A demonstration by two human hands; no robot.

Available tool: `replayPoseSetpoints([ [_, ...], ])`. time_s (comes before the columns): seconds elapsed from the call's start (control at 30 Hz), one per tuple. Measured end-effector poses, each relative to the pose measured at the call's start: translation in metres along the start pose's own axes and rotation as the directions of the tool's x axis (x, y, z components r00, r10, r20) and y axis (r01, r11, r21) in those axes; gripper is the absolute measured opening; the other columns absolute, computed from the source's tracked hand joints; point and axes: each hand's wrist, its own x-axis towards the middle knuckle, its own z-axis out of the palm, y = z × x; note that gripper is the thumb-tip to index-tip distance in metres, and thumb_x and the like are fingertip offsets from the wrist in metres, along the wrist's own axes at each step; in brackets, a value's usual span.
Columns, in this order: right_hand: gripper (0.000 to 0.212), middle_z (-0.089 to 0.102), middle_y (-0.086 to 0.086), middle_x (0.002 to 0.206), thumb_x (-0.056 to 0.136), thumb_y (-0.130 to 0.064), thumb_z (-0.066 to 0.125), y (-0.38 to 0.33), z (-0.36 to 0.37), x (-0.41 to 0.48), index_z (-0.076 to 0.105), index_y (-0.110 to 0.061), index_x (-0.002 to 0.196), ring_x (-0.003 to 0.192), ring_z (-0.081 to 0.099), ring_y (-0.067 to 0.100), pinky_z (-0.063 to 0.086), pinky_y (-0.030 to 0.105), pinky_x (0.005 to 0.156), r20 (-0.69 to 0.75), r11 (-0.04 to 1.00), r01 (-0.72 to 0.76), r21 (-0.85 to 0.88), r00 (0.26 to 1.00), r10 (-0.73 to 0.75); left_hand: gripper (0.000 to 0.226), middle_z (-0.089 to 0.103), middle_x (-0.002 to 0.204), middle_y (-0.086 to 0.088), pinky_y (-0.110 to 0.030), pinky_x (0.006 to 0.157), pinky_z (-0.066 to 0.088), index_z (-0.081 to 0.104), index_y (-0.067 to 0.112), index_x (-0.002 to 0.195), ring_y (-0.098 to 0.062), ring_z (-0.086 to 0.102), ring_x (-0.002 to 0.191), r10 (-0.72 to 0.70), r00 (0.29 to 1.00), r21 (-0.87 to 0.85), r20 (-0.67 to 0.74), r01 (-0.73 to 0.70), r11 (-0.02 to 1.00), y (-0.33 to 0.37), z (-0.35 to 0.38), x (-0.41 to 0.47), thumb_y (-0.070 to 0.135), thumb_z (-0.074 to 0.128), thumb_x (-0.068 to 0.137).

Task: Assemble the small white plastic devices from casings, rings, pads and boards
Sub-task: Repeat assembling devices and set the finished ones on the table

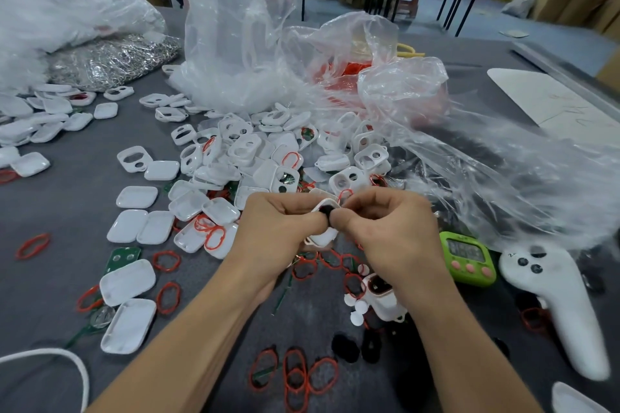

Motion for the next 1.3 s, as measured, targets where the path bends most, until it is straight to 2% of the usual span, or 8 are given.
replayPoseSetpoints([
  [0.2,0.014,0.068,-0.001,0.056,0.068,-0.021,0.09,0.003,-0.005,0.0,0.076,-0.024,0.068,0.049,0.054,0.01,0.043,0.026,0.052,0.138,1.0,0.011,-0.003,0.99,-0.01,0.028,0.074,0.073,-0.006,-0.019,0.059,0.048,0.082,0.003,0.087,-0.009,0.062,0.064,0.001,0.998,0.057,0.055,-0.004,0.998,-0.002,-0.003,-0.006,-0.016,0.063,0.079],
  [0.37,0.017,0.07,0.005,0.061,0.054,-0.03,0.082,0.003,-0.005,0.004,0.076,-0.021,0.067,0.054,0.055,0.019,0.048,0.038,0.058,0.148,0.993,-0.083,0.087,0.986,0.07,0.018,0.071,0.079,-0.023,-0.033,0.068,0.045,0.083,0.006,0.082,-0.017,0.057,0.071,0.044,0.998,0.097,0.039,-0.048,0.994,-0.002,0.001,-0.004,-0.004,0.07,0.077],
  [0.6,0.015,0.068,-0.006,0.055,0.066,-0.02,0.087,0.004,-0.005,-0.003,0.074,-0.029,0.065,0.047,0.056,0.005,0.043,0.021,0.049,0.071,0.998,0.012,-0.065,0.997,-0.007,0.02,0.072,0.083,-0.03,-0.043,0.069,0.043,0.085,0.015,0.082,-0.026,0.056,0.073,0.066,0.998,0.135,-0.01,-0.064,0.989,-0.01,0.006,-0.005,0.014,0.066,0.072],
  [0.7,0.014,0.07,-0.013,0.058,0.071,-0.032,0.087,-0.001,-0.003,-0.003,0.074,-0.035,0.072,0.05,0.061,0.0,0.043,0.012,0.049,-0.02,0.996,0.074,-0.046,0.997,-0.075,0.017,0.076,0.08,-0.019,-0.037,0.068,0.05,0.085,0.019,0.084,-0.021,0.061,0.071,0.105,0.988,0.076,-0.117,-0.096,0.992,-0.008,0.01,-0.001,0.013,0.071,0.078],
  [0.87,0.011,0.074,-0.008,0.068,0.071,-0.041,0.078,0.0,0.001,-0.002,0.075,-0.036,0.081,0.06,0.067,0.008,0.054,0.032,0.064,0.033,0.992,0.018,0.121,0.999,-0.023,0.018,0.076,0.081,-0.011,-0.027,0.059,0.057,0.083,0.01,0.088,-0.018,0.065,0.071,-0.011,0.961,-0.147,-0.276,-0.031,0.989,-0.002,0.015,0.01,0.002,0.067,0.093],
  [0.97,0.014,0.075,-0.008,0.07,0.077,-0.048,0.073,0.0,0.006,-0.004,0.077,-0.035,0.081,0.06,0.066,0.008,0.054,0.031,0.064,0.012,0.989,0.043,0.141,0.999,-0.045,0.019,0.076,0.082,-0.009,-0.027,0.062,0.06,0.082,0.011,0.088,-0.02,0.067,0.074,-0.028,0.962,-0.146,-0.271,-0.012,0.989,-0.001,0.013,0.01,0.005,0.066,0.095],
  [1.17,0.015,0.066,-0.001,0.054,0.091,-0.025,0.077,-0.002,0.01,-0.005,0.077,-0.023,0.076,0.044,0.059,0.013,0.046,0.022,0.047,-0.023,0.971,0.08,0.226,0.997,-0.077,0.027,0.072,0.065,0.005,-0.017,0.056,0.051,0.083,0.022,0.084,-0.005,0.065,0.059,0.112,0.98,0.004,-0.166,-0.113,0.994,0.0,0.011,0.0,0.002,0.067,0.093],
  [1.3,0.015,0.065,0.0,0.051,0.09,-0.024,0.079,-0.003,0.01,-0.005,0.077,-0.022,0.075,0.043,0.058,0.011,0.044,0.02,0.047,-0.02,0.97,0.088,0.227,0.996,-0.085,0.017,0.077,0.074,-0.003,-0.018,0.058,0.052,0.083,0.018,0.083,-0.011,0.071,0.067,0.104,0.979,-0.023,-0.177,-0.11,0.994,0.001,0.01,-0.001,0.006,0.073,0.089],
])
